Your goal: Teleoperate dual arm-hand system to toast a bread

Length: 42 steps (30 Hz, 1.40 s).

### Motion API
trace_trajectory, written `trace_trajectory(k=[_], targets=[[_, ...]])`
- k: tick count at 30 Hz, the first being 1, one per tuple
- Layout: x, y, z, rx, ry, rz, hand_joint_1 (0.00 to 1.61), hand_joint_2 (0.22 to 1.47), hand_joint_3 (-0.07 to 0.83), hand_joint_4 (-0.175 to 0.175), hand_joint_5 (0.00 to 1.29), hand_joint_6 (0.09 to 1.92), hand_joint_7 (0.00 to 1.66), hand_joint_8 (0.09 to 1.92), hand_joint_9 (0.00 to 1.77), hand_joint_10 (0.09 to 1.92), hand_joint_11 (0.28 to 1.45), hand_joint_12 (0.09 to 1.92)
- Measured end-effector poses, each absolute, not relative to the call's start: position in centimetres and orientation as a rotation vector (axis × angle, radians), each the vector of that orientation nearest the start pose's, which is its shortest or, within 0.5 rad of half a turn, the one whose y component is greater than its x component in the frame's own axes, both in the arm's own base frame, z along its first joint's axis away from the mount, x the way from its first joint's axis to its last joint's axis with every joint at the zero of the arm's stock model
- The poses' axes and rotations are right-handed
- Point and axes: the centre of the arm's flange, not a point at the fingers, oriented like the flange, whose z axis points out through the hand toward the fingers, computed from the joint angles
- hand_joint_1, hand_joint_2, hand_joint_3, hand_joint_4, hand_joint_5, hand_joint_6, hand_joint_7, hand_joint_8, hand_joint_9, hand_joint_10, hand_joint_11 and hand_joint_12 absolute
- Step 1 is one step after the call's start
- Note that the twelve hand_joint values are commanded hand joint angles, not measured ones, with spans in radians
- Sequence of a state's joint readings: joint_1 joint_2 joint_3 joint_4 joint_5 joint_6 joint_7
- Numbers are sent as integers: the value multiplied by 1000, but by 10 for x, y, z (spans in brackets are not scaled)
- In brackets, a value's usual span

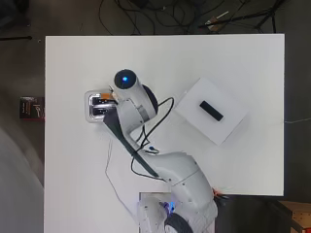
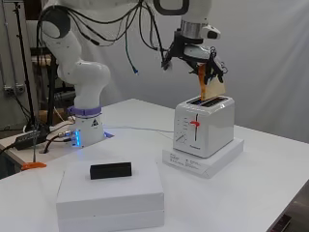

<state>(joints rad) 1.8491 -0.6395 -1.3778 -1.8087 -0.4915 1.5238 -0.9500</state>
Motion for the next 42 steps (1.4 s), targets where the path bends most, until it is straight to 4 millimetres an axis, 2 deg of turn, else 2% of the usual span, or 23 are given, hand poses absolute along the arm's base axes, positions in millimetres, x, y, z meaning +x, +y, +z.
trace_trajectory(k=[3,5,7,11,15,18,21,22,23,24,25,27,30,32,34,36,39,42], targets=[[529,145,503,-2039,-2146,164,1239,1155,1,-175,714,1281,1116,844,1396,87,756,261],[531,163,493,-2001,-2148,171,1238,1160,1,-175,703,1291,1109,857,1398,87,763,257],[540,161,479,-2001,-2109,200,1237,1163,1,-175,696,1293,1104,871,1405,87,770,257],[556,139,458,-2037,-2039,246,1236,1166,1,-175,687,1303,1102,872,1417,87,780,260],[557,119,461,-2079,-2031,256,1244,1147,-1,-175,724,1269,1147,786,1438,87,788,295],[555,105,472,-2118,-2032,227,1248,1138,0,-175,742,1241,1168,751,1444,87,782,315],[552,97,476,-2150,-2025,223,1248,1137,0,-175,743,1242,1170,745,1438,87,775,319],[551,98,475,-2153,-2023,228,953,1106,-5,-150,550,876,954,533,1206,87,676,233],[551,98,473,-2147,-2019,232,634,1009,-14,-142,321,502,595,307,821,87,548,138],[552,97,470,-2134,-2010,240,447,944,-16,-141,168,261,323,160,521,87,453,87],[554,96,467,-2124,-1999,254,353,921,-9,-140,83,128,165,87,348,87,396,87],[559,98,465,-2105,-1984,316,265,925,6,-152,18,87,74,87,251,87,358,87],[561,120,472,-2043,-2009,403,203,972,9,-173,1,87,92,87,260,87,352,87],[561,129,469,-2014,-2020,421,172,1008,10,-175,41,87,130,87,279,87,350,87],[565,119,462,-2021,-1994,422,155,1040,10,-175,81,87,160,87,292,87,348,87],[569,97,458,-2062,-1938,396,147,1067,10,-172,115,87,195,87,309,87,351,87],[572,54,455,-2161,-1834,328,128,1089,6,-159,151,87,223,87,320,87,351,87],[568,-2,448,-2284,-1701,261,111,1092,4,-144,159,87,224,87,315,87,347,87]])
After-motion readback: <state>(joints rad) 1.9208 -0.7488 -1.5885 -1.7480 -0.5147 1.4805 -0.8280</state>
